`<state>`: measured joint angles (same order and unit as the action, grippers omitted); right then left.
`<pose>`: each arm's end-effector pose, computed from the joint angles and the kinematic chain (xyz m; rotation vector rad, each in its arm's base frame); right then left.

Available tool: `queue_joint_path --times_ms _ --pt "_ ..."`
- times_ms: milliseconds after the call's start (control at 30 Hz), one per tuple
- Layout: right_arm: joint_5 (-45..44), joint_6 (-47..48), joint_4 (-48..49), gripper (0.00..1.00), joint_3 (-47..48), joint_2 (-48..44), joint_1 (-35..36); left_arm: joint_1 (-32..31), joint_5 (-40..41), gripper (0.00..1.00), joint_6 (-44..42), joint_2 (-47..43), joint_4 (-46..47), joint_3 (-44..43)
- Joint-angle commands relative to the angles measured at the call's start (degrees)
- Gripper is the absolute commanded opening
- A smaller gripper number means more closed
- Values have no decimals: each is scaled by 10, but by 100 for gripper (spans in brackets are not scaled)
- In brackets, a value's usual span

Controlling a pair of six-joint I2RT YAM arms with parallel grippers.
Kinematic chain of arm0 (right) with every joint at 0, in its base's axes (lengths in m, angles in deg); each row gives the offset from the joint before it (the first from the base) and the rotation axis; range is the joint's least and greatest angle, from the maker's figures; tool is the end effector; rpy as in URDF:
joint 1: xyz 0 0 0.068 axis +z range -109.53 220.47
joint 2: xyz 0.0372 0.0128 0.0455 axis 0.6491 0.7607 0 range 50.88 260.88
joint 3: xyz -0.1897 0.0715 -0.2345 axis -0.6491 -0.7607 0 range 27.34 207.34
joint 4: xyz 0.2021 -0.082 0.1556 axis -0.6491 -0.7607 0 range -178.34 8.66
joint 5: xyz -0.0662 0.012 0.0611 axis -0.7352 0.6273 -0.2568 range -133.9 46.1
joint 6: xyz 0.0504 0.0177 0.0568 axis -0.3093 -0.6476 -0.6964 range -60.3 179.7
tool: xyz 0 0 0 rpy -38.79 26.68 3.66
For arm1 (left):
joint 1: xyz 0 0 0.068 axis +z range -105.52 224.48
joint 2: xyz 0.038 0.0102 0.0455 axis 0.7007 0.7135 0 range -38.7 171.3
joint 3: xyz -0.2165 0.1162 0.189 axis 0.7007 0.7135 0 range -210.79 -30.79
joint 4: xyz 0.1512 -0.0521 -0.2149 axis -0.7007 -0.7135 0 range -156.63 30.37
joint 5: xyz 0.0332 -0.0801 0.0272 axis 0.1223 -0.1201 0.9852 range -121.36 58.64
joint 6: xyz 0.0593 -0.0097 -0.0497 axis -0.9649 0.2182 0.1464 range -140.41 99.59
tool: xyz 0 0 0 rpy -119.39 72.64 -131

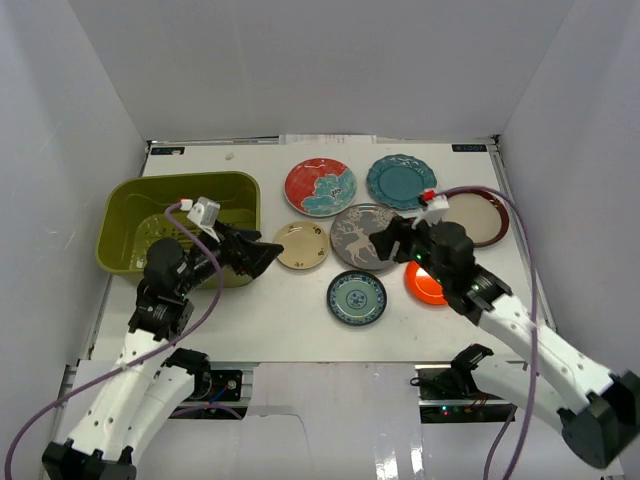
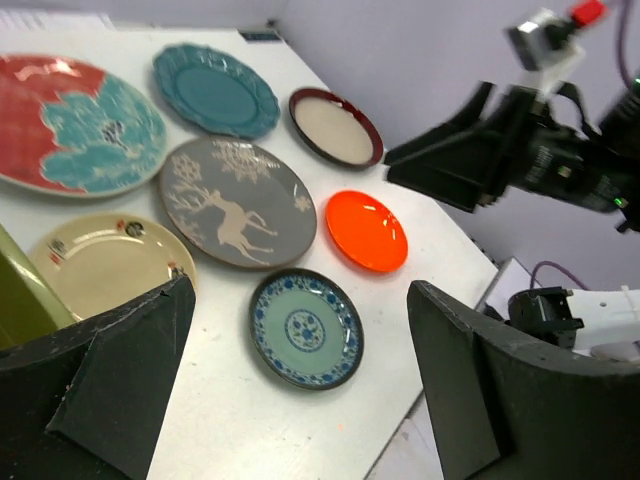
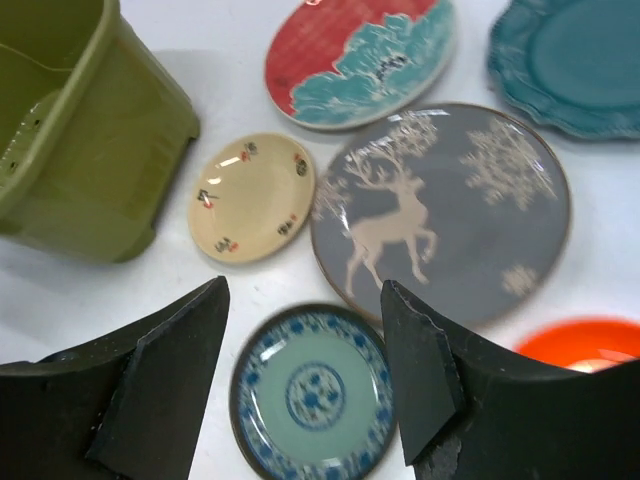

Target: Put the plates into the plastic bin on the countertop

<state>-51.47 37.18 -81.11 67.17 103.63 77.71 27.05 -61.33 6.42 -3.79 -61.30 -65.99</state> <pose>0.1904 0.1338 0.3255 -0.1383 1.8293 0.6248 0.1382 -0.0783 0.3444 0.2913 1.6622 -1.0051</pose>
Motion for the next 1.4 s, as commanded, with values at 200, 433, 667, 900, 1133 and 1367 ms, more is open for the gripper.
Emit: queue_joint_path --times_ms 200,433,667,900,1133,1367 --pt "15 -53 -146 67 -167 -237 -31 -33 -40 98 129 204 111 -31" --pt "47 -65 -142 66 -179 -261 -32 -113 178 98 116 384 -22 -199" --pt "70 -63 -111 65 -187 -257 -32 -114 395 88 184 588 -37 -312" --pt "108 -63 -77 63 -201 -235 -34 -117 491 74 219 711 -40 -404" --pt "20 -80 -63 66 -193 -166 -43 -134 451 74 189 733 43 -405" --pt "38 -110 63 77 -158 -43 -119 -160 256 80 86 649 105 -403"
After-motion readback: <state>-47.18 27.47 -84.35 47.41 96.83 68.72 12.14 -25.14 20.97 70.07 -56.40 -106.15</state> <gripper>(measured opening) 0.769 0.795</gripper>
